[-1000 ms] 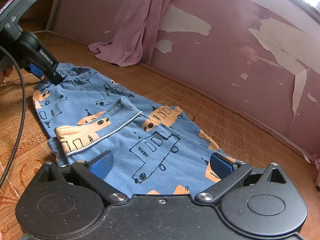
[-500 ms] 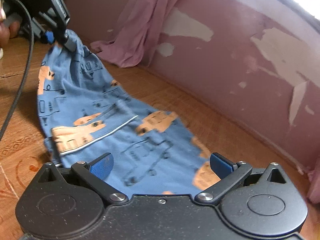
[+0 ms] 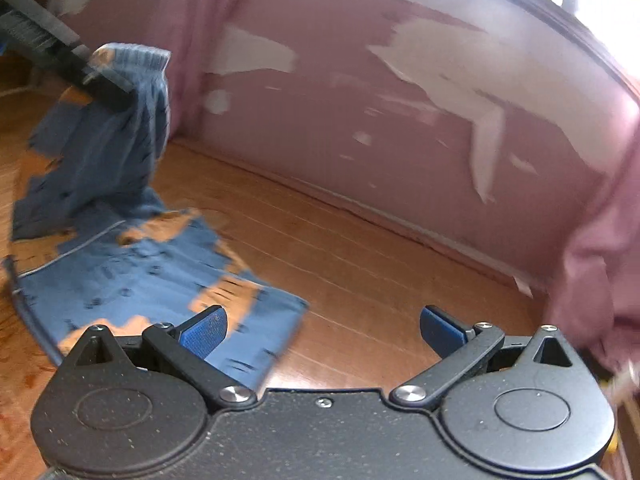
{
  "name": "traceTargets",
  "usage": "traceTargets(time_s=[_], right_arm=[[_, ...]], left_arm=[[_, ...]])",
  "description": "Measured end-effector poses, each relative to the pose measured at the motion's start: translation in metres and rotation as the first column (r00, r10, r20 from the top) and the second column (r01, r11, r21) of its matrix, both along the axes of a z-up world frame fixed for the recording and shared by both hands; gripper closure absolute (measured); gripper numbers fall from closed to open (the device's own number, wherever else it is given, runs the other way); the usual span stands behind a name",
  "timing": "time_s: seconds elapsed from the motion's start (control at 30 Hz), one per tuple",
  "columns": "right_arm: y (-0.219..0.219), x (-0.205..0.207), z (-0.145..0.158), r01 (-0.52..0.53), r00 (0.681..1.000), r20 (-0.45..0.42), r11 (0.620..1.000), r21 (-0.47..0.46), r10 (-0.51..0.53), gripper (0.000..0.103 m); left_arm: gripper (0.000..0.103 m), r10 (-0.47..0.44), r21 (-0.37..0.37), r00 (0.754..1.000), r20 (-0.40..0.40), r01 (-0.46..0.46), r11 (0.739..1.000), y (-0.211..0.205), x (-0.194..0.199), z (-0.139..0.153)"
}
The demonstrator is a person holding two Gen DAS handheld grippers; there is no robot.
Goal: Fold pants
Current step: 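Fold the waistband over the pants with the left gripper and release it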
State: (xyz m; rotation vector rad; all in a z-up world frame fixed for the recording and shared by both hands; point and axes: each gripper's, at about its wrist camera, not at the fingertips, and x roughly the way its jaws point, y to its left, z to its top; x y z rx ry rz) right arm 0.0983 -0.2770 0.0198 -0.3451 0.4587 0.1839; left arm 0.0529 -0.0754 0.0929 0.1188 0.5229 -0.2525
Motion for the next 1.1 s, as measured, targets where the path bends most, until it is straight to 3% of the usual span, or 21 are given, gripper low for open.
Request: traceTargets(time_s=[0.1, 0.23, 0.37, 0.47, 0.53, 0.63, 0.73, 0.83, 0.9, 0.97, 1.03, 1.1], right_arm=[[-0.023, 0.006, -0.004, 0.028, 1.0, -0.014, 0.999, 0.045, -0.027, 0.001], [-0.046, 0.016, -0.009, 0.065, 0.998, -0.024, 0.995, 0.071, -0.064, 0.001], [-0.069, 0.025, -0.015, 0.106, 0.993, -0.058, 0.99, 0.098, -0.1, 0.001], [-0.08, 0.028, -0.02, 0.114, 0.991, -0.081, 0.986, 0.123, -0.105, 0.001], [-0.081, 0.028, -0.021, 0.103, 0.992, -0.079, 0.986, 0.128, -0.094, 0.001], [-0.077, 0.027, -0.019, 0.084, 0.995, -0.058, 0.987, 0.136, -0.076, 0.001], [-0.067, 0.019, -0.012, 0.062, 0.998, -0.02, 0.984, 0.164, -0.059, 0.001], [-0.048, 0.008, -0.002, 0.003, 1.0, 0.024, 0.981, 0.195, -0.007, 0.001], [-0.03, 0.002, -0.001, -0.044, 0.999, 0.015, 0.981, 0.188, 0.042, 0.001], [-0.009, 0.0, -0.008, -0.059, 0.997, -0.04, 0.99, 0.124, 0.065, 0.001], [0.006, -0.003, -0.019, -0.028, 0.995, -0.098, 1.0, 0.008, 0.029, 0.001], [0.01, -0.011, -0.027, -0.009, 0.994, -0.113, 0.999, -0.054, 0.003, 0.001]], left_arm=[[0.087, -0.094, 0.096, 0.995, -0.027, 0.096, 0.991, -0.045, -0.001, -0.015], [0.086, -0.202, 0.205, 0.975, -0.089, 0.217, 0.954, -0.101, -0.005, -0.05], [0.086, -0.235, 0.263, 0.954, -0.187, 0.279, 0.924, -0.132, -0.001, -0.089], [0.082, -0.227, 0.231, 0.942, -0.248, 0.285, 0.93, -0.136, 0.003, -0.103], [0.061, -0.237, 0.169, 0.936, -0.26, 0.285, 0.943, -0.129, 0.003, -0.102], [0.042, -0.276, 0.049, 0.928, -0.251, 0.297, 0.953, -0.107, -0.006, -0.09], [0.029, -0.205, -0.02, 0.96, -0.189, 0.205, 0.979, -0.074, -0.011, -0.074], [0.029, -0.019, -0.062, 0.989, -0.146, 0.01, 0.998, -0.034, -0.012, -0.07], [0.029, 0.121, -0.085, 0.979, -0.162, -0.136, 0.987, -0.008, -0.011, -0.076], [0.029, 0.222, -0.107, 0.952, -0.211, -0.249, 0.963, 0.017, -0.009, -0.088], [0.029, 0.276, -0.076, 0.924, -0.264, -0.305, 0.949, 0.032, -0.007, -0.103], [0.029, 0.263, -0.035, 0.925, -0.275, -0.283, 0.959, 0.035, -0.008, -0.113]])
